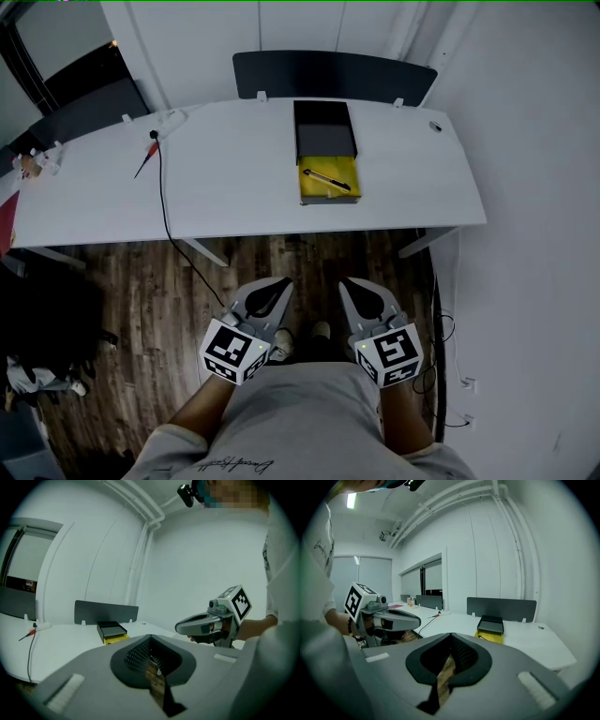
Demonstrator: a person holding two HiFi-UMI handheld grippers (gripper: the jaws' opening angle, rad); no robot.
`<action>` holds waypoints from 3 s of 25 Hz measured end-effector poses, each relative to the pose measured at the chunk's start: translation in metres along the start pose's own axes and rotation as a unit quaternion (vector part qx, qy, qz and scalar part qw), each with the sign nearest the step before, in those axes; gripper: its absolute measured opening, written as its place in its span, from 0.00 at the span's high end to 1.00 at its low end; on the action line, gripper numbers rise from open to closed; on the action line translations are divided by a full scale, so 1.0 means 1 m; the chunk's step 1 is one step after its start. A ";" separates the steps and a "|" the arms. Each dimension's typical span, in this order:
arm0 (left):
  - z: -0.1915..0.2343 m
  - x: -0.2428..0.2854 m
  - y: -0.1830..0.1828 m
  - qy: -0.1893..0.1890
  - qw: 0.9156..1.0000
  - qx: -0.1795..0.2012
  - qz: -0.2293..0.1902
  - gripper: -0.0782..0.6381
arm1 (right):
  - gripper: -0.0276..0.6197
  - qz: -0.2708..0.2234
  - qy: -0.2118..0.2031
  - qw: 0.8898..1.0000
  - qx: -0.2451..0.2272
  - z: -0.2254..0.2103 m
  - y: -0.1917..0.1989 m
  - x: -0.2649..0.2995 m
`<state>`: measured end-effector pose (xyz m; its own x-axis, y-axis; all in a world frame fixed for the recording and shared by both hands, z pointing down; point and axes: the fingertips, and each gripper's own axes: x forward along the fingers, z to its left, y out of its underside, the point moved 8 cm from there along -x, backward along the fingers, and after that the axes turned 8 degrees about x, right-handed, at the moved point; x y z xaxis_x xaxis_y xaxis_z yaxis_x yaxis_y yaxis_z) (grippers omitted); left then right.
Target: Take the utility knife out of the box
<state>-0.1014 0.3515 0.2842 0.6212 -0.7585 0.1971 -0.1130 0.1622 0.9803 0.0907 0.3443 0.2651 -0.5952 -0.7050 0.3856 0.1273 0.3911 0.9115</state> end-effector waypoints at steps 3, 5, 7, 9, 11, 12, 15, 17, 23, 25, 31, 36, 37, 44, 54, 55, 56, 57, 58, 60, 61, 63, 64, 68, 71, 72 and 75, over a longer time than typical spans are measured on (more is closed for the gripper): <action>0.003 0.002 0.000 0.006 1.000 0.001 -0.001 0.89 | 0.93 -0.005 0.003 1.000 0.000 0.000 -0.003 0.001; 0.005 0.005 -0.001 0.008 1.000 0.000 -0.003 0.89 | 0.93 -0.007 0.002 1.000 0.001 -0.001 -0.003 0.004; 0.009 0.008 -0.002 0.009 1.000 0.000 -0.004 0.89 | 0.93 -0.007 0.001 1.000 0.000 -0.002 -0.005 0.008; 0.012 0.014 -0.003 0.010 1.000 0.001 -0.004 0.89 | 0.93 -0.007 0.002 1.000 -0.001 -0.006 -0.007 0.012; 0.015 0.020 -0.004 0.012 1.000 0.004 -0.004 0.89 | 0.93 -0.008 0.003 1.000 -0.001 -0.012 -0.010 0.017; 0.017 0.023 -0.005 0.013 1.000 0.005 -0.004 0.89 | 0.93 -0.009 0.003 1.000 0.000 -0.015 -0.011 0.019; 0.024 0.034 -0.005 0.014 1.000 0.003 -0.002 0.89 | 0.93 -0.009 0.001 1.000 0.004 -0.023 -0.013 0.030; 0.032 0.044 -0.006 0.013 1.000 0.002 0.000 0.89 | 0.93 -0.007 -0.001 1.000 0.007 -0.031 -0.015 0.040; 0.061 0.094 -0.009 0.013 1.000 -0.003 0.009 0.89 | 0.93 -0.001 -0.007 1.000 0.015 -0.071 -0.027 0.081; 0.073 0.115 -0.013 0.012 1.000 -0.003 0.011 0.89 | 0.93 0.001 -0.010 1.000 0.014 -0.089 -0.035 0.098; 0.110 0.178 -0.028 0.001 1.000 -0.007 0.014 0.89 | 0.93 0.007 -0.023 1.000 0.005 -0.144 -0.068 0.145; 0.133 0.218 -0.038 -0.016 1.000 -0.016 0.015 0.89 | 0.93 0.012 -0.038 0.999 -0.001 -0.184 -0.090 0.177; 0.136 0.225 -0.039 -0.020 1.000 -0.017 0.016 0.89 | 0.93 0.013 -0.041 0.999 -0.002 -0.191 -0.094 0.183; 0.155 0.267 -0.050 -0.044 0.999 -0.020 0.016 0.89 | 0.93 0.016 -0.065 0.998 -0.007 -0.232 -0.113 0.212; 0.160 0.295 -0.057 -0.065 0.997 -0.020 0.029 0.89 | 0.94 0.022 -0.092 0.995 -0.014 -0.268 -0.125 0.228; 0.160 0.296 -0.057 -0.065 0.997 -0.019 0.031 0.89 | 0.93 0.024 -0.094 0.995 -0.013 -0.270 -0.125 0.229; 0.160 0.296 -0.058 -0.066 0.997 -0.019 0.032 0.89 | 0.93 0.027 -0.095 0.995 -0.012 -0.272 -0.125 0.230; 0.161 0.297 -0.058 -0.067 0.997 -0.019 0.033 0.89 | 0.93 0.029 -0.097 0.995 -0.011 -0.273 -0.125 0.232; 0.162 0.298 -0.058 -0.068 0.997 -0.019 0.035 0.89 | 0.93 0.030 -0.098 0.995 -0.010 -0.274 -0.125 0.233; 0.164 0.299 -0.057 -0.066 0.997 -0.019 0.040 0.89 | 0.93 0.031 -0.099 0.995 -0.006 -0.275 -0.125 0.234; 0.166 0.299 -0.056 -0.064 0.997 -0.020 0.042 0.89 | 0.93 0.032 -0.098 0.995 -0.004 -0.274 -0.125 0.235; 0.168 0.300 -0.055 -0.058 0.997 -0.022 0.046 0.89 | 0.93 0.037 -0.097 0.995 -0.001 -0.274 -0.125 0.237; 0.170 0.301 -0.055 -0.056 0.997 -0.023 0.047 0.89 | 0.93 0.039 -0.096 0.995 0.000 -0.274 -0.125 0.238; 0.179 0.303 -0.053 -0.046 0.997 -0.028 0.053 0.89 | 0.93 0.044 -0.084 0.995 0.006 -0.278 -0.127 0.243; 0.184 0.305 -0.049 -0.031 0.997 -0.029 0.063 0.89 | 0.93 0.047 -0.071 0.996 0.018 -0.279 -0.124 0.244; 0.186 0.306 -0.047 -0.028 0.997 -0.030 0.064 0.89 | 0.93 0.049 -0.068 0.996 0.020 -0.278 -0.123 0.246; 0.193 0.308 -0.042 -0.021 0.997 -0.035 0.067 0.89 | 0.94 0.057 -0.062 0.996 0.023 -0.277 -0.119 0.252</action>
<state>-0.0547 -0.0108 0.3068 0.5716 -0.7521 0.3280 -0.1373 0.3065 0.9419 0.1458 -0.0438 0.2929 -0.6727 -0.5776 0.4625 0.1643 0.4928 0.8545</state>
